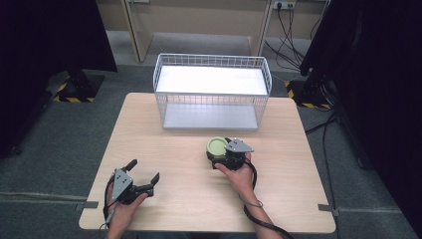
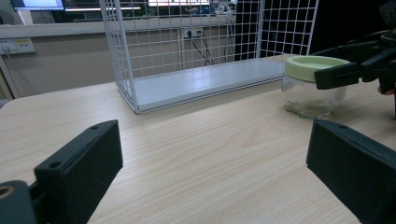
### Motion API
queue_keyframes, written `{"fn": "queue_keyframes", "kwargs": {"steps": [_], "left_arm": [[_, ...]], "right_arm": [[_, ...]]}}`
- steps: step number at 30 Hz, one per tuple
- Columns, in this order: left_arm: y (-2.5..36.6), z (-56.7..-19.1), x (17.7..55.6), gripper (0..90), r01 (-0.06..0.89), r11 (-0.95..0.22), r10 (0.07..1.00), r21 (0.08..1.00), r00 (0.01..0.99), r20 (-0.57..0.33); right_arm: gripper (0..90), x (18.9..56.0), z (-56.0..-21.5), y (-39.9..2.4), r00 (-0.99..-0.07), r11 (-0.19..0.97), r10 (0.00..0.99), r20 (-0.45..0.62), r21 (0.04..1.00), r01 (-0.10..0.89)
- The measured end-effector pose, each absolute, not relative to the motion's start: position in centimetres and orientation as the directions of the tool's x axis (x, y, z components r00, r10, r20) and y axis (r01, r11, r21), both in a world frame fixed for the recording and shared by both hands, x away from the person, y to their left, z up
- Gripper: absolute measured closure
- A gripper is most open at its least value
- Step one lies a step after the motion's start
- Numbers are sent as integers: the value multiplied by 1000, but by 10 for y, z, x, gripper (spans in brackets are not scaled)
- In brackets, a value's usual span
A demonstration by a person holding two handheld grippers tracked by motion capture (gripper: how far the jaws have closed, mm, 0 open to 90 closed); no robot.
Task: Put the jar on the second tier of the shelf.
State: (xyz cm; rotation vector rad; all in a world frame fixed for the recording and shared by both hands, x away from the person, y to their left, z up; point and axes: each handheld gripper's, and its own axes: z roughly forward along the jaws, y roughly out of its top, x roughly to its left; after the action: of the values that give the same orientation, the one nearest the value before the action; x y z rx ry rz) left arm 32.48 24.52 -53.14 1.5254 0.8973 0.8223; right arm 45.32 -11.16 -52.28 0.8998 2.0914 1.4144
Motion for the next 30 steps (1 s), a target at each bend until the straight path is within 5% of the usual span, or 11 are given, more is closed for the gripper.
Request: {"fn": "queue_keyframes", "kwargs": {"steps": [30], "left_arm": [[245, -531, 325, 31, 103, -81, 883, 991, 468, 24]], "right_arm": [[114, 448, -511, -110, -659, 224, 752, -17, 947, 231]]}}
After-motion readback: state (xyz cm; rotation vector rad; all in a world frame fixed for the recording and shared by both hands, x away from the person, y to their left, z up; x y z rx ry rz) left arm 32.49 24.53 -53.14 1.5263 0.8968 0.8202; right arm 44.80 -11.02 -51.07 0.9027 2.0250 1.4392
